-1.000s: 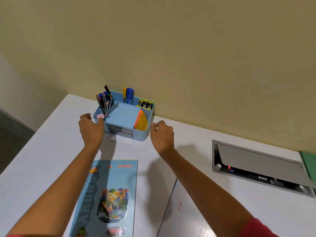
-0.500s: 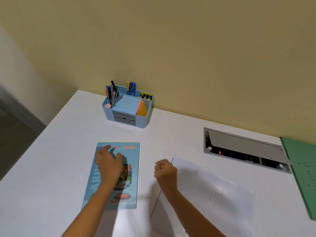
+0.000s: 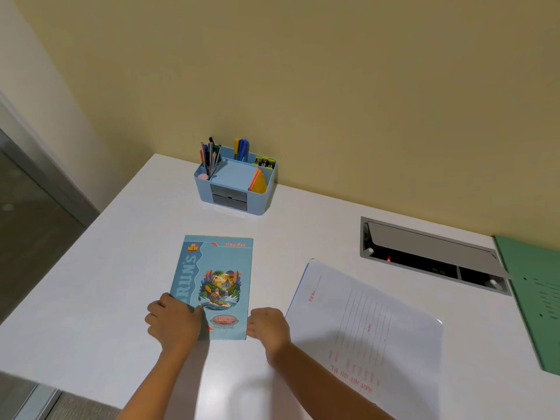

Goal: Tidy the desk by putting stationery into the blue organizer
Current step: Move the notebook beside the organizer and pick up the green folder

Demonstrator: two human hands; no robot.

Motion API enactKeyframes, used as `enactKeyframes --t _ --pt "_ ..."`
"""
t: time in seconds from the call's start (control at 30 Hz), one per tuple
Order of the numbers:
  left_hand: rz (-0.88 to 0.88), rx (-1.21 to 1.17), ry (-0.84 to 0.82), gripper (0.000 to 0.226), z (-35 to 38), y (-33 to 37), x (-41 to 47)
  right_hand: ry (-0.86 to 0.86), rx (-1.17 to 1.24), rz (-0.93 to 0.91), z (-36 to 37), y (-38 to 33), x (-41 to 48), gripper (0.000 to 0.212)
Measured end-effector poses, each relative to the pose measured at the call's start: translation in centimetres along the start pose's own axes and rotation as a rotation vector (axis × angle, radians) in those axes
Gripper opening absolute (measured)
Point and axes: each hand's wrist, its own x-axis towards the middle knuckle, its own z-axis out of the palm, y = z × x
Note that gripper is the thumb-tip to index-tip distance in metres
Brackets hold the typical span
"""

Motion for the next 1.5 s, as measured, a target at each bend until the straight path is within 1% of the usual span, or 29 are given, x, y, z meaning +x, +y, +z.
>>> enactKeyframes --t 0.07,0.13,0.17,0.2,0.27,0.33,0.4,0.47,0.53,0.63,0.8,0.97,1.07,1.2,1.3,1.4,1.5 --pt "-0.041 -0.007 -0.03 0.072 -0.3 -0.1 0.6 -0.018 -0.05 -0.008 0.2 0.1 0.5 0.021" --pt "-0.069 -0.025 -0.099 0.072 -0.6 -0.4 1.5 -0.008 -0.097 -0.011 0.4 0.1 0.6 0.014" --pt "-0.05 -0.044 -0.149 0.067 -0.6 -0.5 1.8 0.013 -0.128 -0.032 0.4 0.1 0.5 0.008" --pt "-0.014 -0.072 -0.202 0.06 -0.6 -0.6 2.0 0.039 -0.172 -0.066 0.3 0.1 0.3 0.009" --pt "0.051 -0.129 -0.294 0.047 -0.6 -0.5 2.1 0.077 -0.239 -0.099 0.2 0.3 0.3 0.021" --pt "0.106 -0.157 -0.329 0.036 -0.9 -0.2 1.9 0.081 -0.202 -0.075 -0.1 0.5 0.4 0.027" --pt "0.181 -0.187 -0.316 0.027 -1.4 0.2 1.7 0.069 -0.118 -0.042 -0.7 0.6 0.6 0.025" --pt "0.259 -0.245 -0.287 0.022 -2.1 1.0 1.5 0.049 -0.043 -0.047 -1.3 0.7 1.0 0.02" --pt "0.326 -0.292 -0.277 0.019 -3.1 2.2 1.2 0.059 0.063 -0.059 -2.0 0.4 1.4 0.022" --pt "0.398 -0.375 -0.299 0.022 -3.6 4.7 0.6 0.111 0.195 -0.11 -3.9 -1.0 2.2 0.029" --pt "0.453 -0.432 -0.366 0.033 -1.5 9.8 0.4 0.194 0.364 -0.201 -8.5 -3.6 3.5 0.026" --pt "0.46 -0.418 -0.399 0.039 2.0 14.9 1.1 0.339 0.379 -0.194 -12.3 -5.1 5.5 0.029" --pt "0.474 -0.363 -0.409 0.039 4.2 17.2 2.1 0.381 0.335 -0.212 -13.5 -6.1 7.1 0.03" --pt "0.478 -0.305 -0.399 0.038 6.6 19.3 4.0 0.396 0.244 -0.241 -14.1 -7.2 9.2 0.03" --pt "0.469 -0.216 -0.417 0.043 7.8 20.4 5.5 0.425 0.157 -0.225 -14.2 -7.9 10.9 0.028" --pt "0.468 -0.19 -0.42 0.044 8.8 21.0 6.9 0.447 0.103 -0.188 -14.2 -8.4 12.8 0.025" --pt "0.463 -0.185 -0.391 0.044 9.4 21.4 7.6 0.507 0.066 -0.21 -13.9 -8.8 13.9 0.024"
